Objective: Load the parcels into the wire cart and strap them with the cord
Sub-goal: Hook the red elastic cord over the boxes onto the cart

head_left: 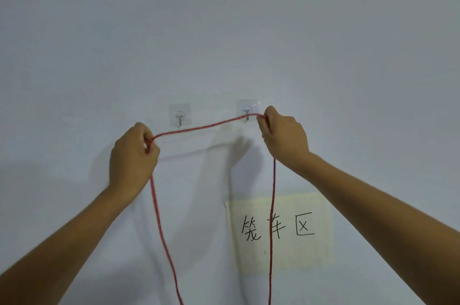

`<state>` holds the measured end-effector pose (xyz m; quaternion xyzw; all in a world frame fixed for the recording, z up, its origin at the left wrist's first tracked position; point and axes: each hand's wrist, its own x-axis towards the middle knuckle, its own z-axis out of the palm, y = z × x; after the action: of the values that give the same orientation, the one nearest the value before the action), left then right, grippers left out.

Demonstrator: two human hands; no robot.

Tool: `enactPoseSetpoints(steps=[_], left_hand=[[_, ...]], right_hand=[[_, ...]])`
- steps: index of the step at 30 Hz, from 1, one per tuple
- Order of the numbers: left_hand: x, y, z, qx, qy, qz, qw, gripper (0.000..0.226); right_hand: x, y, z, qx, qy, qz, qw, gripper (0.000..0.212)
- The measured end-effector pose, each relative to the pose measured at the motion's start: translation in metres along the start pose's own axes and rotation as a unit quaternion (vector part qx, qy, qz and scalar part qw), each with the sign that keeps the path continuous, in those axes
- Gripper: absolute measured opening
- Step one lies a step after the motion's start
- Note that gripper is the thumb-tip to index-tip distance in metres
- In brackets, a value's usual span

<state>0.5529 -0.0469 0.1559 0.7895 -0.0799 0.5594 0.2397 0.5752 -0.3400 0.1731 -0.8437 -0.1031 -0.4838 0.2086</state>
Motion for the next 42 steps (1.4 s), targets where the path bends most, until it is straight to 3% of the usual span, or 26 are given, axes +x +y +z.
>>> enactPoseSetpoints(steps=[4,9,15,19,25,28,31,37,39,42], left_hand=[[-0.038,-0.019,-0.022,-0.013,-0.046,-0.038,0.998,0.016],[-0.081,-0.027,-0.056,-0.029,-0.100,-0.075,0.992,0.010],[-0.133,-0.043,-0.110,-0.013,-0.188,-0.127,0.974,0.014],[-0.184,-0.058,-0.142,-0.040,-0.269,-0.181,0.945,0.026],[-0.259,-0.093,-0.170,-0.090,-0.353,-0.290,0.885,0.022],[-0.289,-0.115,-0.180,-0.123,-0.382,-0.362,0.842,0.025],[-0.322,-0.143,-0.191,-0.179,-0.398,-0.459,0.774,0.030],[-0.394,-0.202,-0.212,-0.197,-0.375,-0.599,0.680,0.052],[-0.407,-0.207,-0.214,-0.213,-0.385,-0.645,0.625,0.064],[-0.419,-0.191,-0.203,-0.280,-0.446,-0.678,0.514,0.074]], right_hand=[[-0.041,0.004,-0.011,0.017,-0.046,-0.010,0.999,0.035],[-0.105,-0.034,-0.032,0.092,-0.140,0.057,0.984,0.040],[-0.164,-0.079,-0.070,0.106,-0.188,0.119,0.969,0.043],[-0.203,-0.108,-0.082,0.178,-0.197,0.189,0.945,0.042],[-0.255,-0.140,-0.108,0.212,-0.187,0.261,0.923,0.043],[-0.278,-0.142,-0.122,0.213,-0.169,0.274,0.922,0.045],[-0.298,-0.137,-0.130,0.239,-0.155,0.293,0.913,0.048],[-0.340,-0.119,-0.129,0.325,-0.146,0.380,0.854,0.050],[-0.359,-0.109,-0.121,0.328,-0.175,0.424,0.826,0.057],[-0.389,-0.093,-0.101,0.337,-0.288,0.482,0.756,0.079]])
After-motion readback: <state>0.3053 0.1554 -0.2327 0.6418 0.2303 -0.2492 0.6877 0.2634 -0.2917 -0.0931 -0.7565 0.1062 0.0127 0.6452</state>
